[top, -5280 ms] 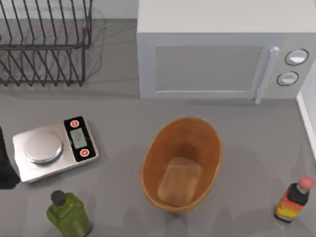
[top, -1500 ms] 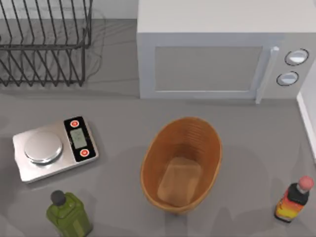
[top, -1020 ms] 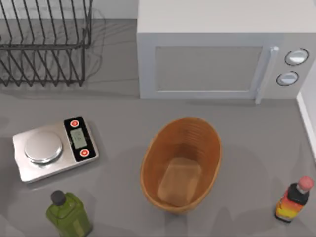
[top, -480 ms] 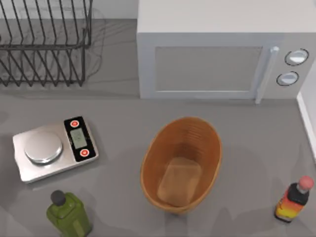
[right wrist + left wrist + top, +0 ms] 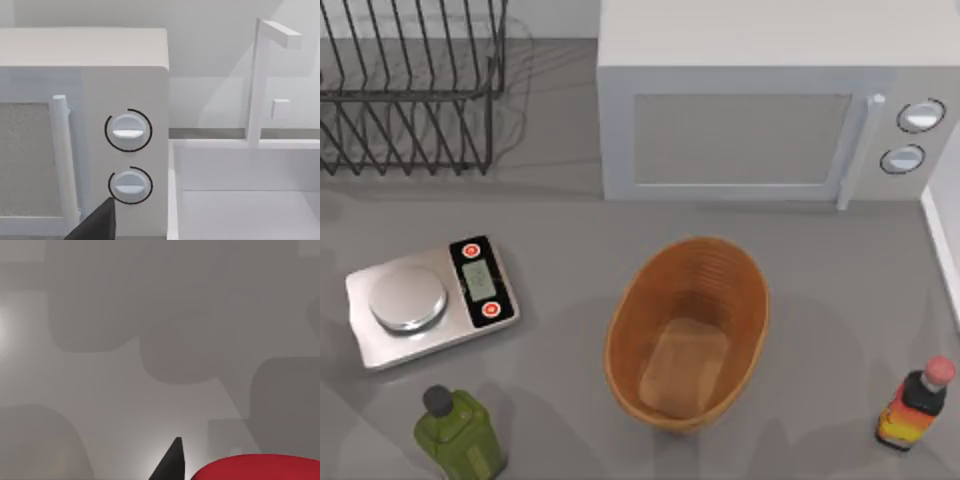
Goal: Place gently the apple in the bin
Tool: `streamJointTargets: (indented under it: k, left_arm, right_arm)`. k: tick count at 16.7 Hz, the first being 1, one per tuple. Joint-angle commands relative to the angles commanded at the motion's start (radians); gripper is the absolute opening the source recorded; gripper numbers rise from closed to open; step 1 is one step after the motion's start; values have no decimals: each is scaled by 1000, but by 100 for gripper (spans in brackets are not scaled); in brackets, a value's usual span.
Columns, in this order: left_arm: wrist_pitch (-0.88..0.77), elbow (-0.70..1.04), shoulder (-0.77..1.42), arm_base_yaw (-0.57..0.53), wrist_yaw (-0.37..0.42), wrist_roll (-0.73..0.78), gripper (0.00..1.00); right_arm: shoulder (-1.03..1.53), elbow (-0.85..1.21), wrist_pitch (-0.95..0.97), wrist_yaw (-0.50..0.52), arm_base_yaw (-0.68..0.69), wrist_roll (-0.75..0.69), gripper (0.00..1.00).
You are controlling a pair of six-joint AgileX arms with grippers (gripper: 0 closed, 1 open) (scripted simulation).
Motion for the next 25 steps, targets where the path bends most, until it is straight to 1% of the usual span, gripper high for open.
streamJointTargets:
  k: [7, 13, 15, 18, 25]
  left_arm:
    - [-235, 153, -82, -10, 3, -1, 0]
    - [-248, 166, -93, -9, 3, 0, 0]
    - [-274, 195, -65, -37, -5, 3, 0]
    - [-363, 304, 36, -141, -33, 13, 0]
    - [-568, 656, 268, -477, -129, 30, 0]
  right_arm:
    - [0, 0, 0, 0, 0, 0, 100]
    - [0, 0, 0, 0, 0, 0, 100]
    - [0, 0, 0, 0, 0, 0, 100]
    - [0, 0, 0, 0, 0, 0, 100]
    - [0, 0, 0, 0, 0, 0, 100]
